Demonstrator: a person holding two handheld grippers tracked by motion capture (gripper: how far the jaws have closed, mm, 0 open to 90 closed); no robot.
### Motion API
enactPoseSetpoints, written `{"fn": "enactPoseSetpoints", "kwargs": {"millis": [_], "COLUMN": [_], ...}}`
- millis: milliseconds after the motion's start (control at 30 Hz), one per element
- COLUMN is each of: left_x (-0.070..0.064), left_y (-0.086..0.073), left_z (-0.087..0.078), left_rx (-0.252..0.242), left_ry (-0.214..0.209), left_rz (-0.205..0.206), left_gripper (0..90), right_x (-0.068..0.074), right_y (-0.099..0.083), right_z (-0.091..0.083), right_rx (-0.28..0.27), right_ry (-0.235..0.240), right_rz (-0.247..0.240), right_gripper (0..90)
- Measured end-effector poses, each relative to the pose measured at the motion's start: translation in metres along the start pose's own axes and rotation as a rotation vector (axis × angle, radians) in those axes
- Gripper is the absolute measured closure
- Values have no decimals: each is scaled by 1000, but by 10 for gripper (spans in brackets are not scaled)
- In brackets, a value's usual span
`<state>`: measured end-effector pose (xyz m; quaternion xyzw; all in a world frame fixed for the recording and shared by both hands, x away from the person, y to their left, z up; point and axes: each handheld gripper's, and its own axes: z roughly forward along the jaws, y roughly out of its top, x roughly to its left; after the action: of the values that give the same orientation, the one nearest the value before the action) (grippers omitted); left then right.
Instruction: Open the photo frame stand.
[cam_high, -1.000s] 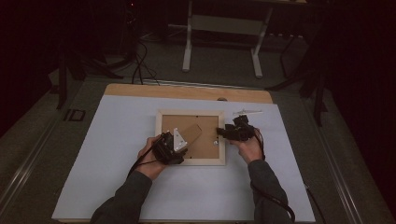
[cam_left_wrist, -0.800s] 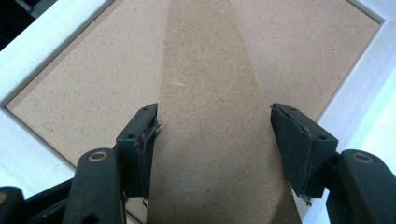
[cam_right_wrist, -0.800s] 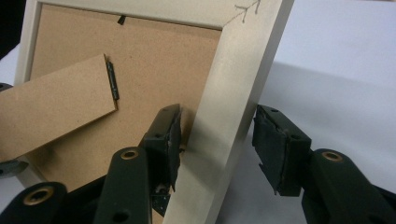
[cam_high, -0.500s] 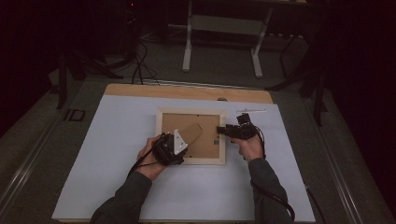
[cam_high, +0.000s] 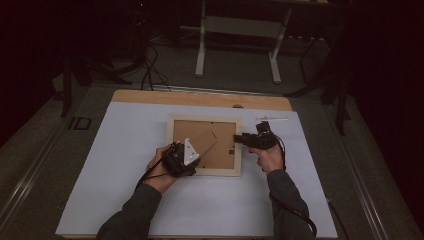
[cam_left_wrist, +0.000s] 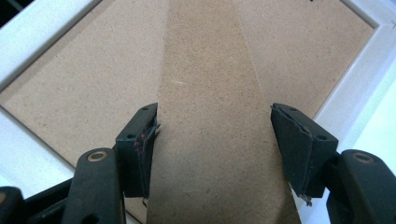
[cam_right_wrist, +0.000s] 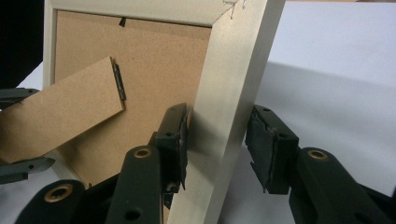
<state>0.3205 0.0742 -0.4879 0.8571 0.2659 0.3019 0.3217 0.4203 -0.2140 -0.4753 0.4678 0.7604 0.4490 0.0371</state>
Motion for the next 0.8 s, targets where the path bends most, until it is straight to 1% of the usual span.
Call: {"fn": "enactPoseSetpoints", "kwargs": {"millis": [100, 167, 233, 367, 400, 433, 467, 533, 600, 633, 700, 733, 767, 800], "left_x": [0, 0, 1, 4, 4, 7, 8, 11, 13, 16, 20, 21, 25, 27], "left_y": [1, 0, 1, 1, 1, 1, 1, 1, 1, 2, 2, 2, 2, 2], "left_z": [0, 0, 1, 1, 1, 0, -1, -2, -3, -4, -4, -4, -4, -5], "left_rx": [6, 8, 17, 36, 36, 37, 34, 27, 26, 23, 23, 15, 5, -2], "left_ry": [0, 3, -4, -21, -21, -37, -34, -47, -52, -78, -105, -115, -140, -155], "left_rz": [-3, -2, -7, -31, -31, -44, -51, -69, -74, -93, -113, -131, -161, -179], "left_gripper": [373, 355, 330, 284, 280, 280, 273, 272, 271, 271, 276, 281, 290, 297], "right_x": [0, 1, 1, 2, 2, 2, 2, 1, 2, 2, 2, 2, 2, 2], "right_y": [-1, -1, -1, -1, -1, -2, -2, -2, -2, -2, -2, -2, -2, -2], "right_z": [0, 0, 0, 0, 0, 0, 0, 0, 0, 0, 0, 0, 0, 0], "right_rx": [-5, -8, -9, -12, -12, -12, -14, -16, -17, -16, -17, -17, -17, -17], "right_ry": [-3, -7, -9, -10, -10, -11, -12, -12, -13, -13, -14, -15, -15, -16], "right_rz": [1, 2, 3, 5, 5, 5, 4, 3, 4, 3, 3, 2, 1, 0], "right_gripper": [588, 589, 590, 590, 590, 590, 590, 590, 590, 590, 590, 590, 590, 590]}}
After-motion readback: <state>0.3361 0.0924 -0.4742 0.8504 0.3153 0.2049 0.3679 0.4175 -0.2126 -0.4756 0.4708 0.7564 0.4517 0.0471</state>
